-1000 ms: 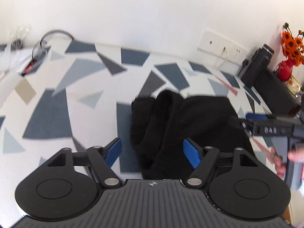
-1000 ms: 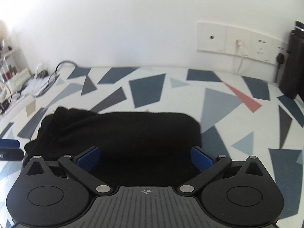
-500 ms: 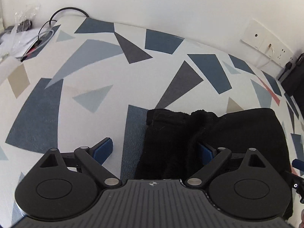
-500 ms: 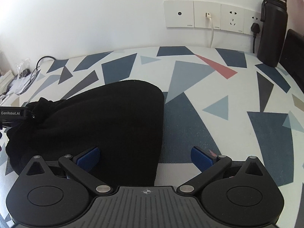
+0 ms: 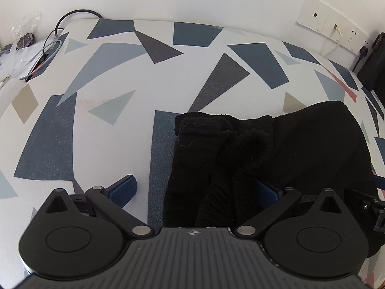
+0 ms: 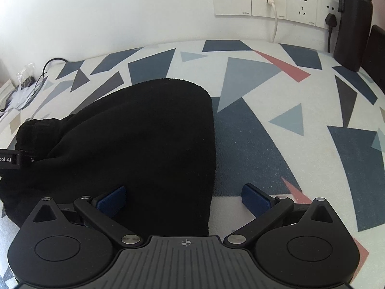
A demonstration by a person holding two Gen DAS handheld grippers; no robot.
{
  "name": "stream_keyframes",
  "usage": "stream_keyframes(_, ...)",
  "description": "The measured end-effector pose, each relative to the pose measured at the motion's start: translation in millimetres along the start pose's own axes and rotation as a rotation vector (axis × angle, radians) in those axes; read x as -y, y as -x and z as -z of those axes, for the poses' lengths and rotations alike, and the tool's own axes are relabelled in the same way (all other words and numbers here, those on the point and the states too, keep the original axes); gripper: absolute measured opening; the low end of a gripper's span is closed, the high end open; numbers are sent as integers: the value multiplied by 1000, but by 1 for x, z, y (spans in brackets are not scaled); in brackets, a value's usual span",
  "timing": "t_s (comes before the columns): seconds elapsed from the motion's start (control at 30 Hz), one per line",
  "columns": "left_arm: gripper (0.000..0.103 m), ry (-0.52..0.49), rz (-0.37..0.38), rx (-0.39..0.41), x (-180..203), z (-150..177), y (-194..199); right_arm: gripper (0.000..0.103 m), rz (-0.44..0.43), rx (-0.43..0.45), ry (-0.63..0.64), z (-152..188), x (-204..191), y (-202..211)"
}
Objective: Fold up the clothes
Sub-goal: 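Slide both open tools under the folded black trouser bundle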
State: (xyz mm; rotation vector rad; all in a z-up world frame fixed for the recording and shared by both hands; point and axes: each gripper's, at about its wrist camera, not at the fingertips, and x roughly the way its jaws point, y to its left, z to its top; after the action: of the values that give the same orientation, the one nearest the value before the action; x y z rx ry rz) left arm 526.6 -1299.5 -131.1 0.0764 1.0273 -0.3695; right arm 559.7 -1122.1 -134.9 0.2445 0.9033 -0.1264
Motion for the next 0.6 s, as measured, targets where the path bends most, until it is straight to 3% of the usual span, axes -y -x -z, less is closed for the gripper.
stream_keyframes(0.3,103,-26,45,56,-7,7,3,102,4,52,-3,4,-1,-2)
stream_keyframes(0.47,103,57,187,49,-34,8,13,102,-1,58,5,4,0,-2)
stream_keyframes(0.57,103,62,285,57,-38,13,23,102,-8,59,13,4,1,-1)
stream_keyframes(0.6,103,27,275,39,-33,15,23,102,-10,59,12,4,1,-1)
